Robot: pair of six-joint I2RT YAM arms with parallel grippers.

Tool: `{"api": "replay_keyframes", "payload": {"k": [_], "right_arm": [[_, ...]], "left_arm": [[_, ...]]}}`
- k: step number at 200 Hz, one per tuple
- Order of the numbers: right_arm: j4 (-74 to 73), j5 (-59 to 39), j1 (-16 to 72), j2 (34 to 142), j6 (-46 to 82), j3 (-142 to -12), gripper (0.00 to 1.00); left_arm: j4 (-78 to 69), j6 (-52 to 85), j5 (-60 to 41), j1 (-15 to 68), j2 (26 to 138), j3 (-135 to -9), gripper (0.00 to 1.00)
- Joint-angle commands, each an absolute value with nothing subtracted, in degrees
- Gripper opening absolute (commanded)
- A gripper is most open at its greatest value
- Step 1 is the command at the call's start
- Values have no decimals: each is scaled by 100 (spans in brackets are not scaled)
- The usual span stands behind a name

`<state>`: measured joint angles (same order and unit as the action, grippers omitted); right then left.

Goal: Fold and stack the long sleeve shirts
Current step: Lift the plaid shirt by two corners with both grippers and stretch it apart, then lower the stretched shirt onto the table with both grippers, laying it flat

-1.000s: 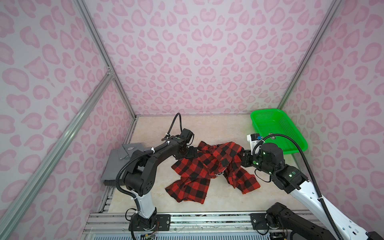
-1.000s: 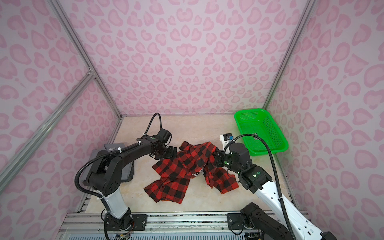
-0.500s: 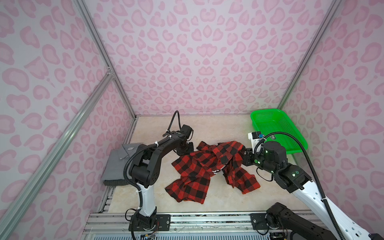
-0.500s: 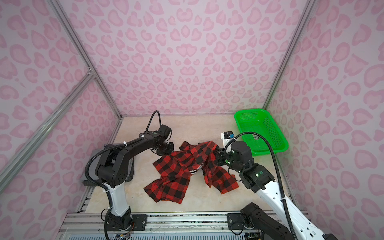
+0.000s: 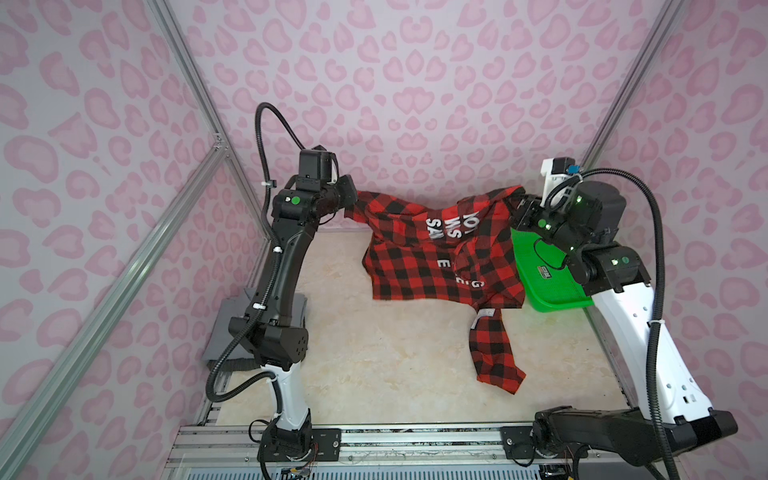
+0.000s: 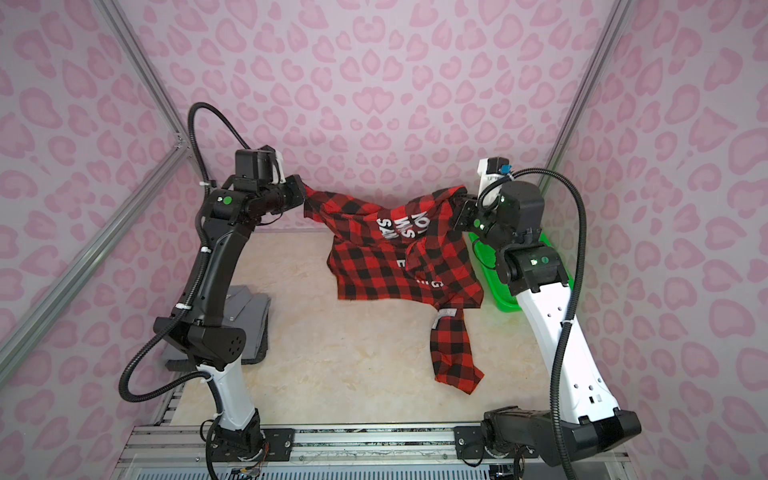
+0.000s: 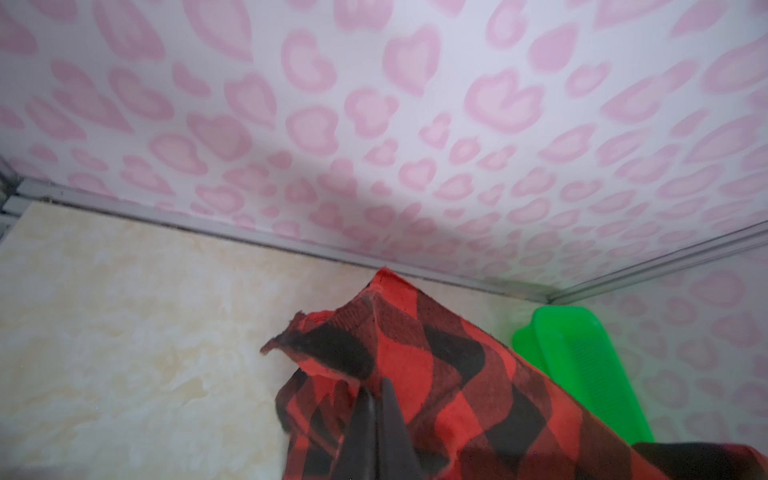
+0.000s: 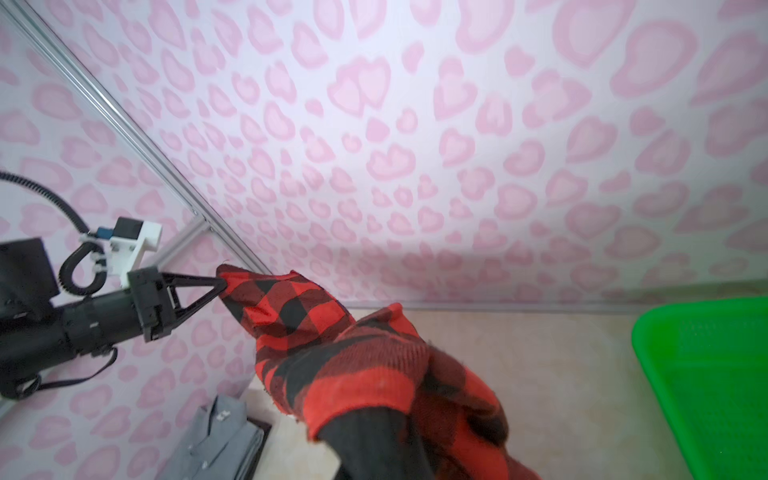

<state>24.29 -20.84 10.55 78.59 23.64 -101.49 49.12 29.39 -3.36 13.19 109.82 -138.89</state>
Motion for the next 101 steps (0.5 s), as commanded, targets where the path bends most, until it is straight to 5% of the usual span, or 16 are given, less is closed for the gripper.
{"api": "replay_keyframes", "payload": {"k": [1, 31, 69, 101], "right_arm": [[2169, -2711, 917, 8192, 2382, -10892, 0], [1477, -2958, 895, 7635, 2284, -9992, 0], [148, -3055, 1038, 6233, 3109, -6891, 0], [960, -1865, 2272, 5209, 2888, -5329, 0]], "left_arm": [[4423, 3147, -357, 1213, 10626, -13831, 3], [3932, 2616, -73, 1375, 9825, -12870, 3], [1581, 2624, 559, 1578, 7469, -8106, 3], [900, 3147, 750, 1600, 6476, -5320, 3]]}}
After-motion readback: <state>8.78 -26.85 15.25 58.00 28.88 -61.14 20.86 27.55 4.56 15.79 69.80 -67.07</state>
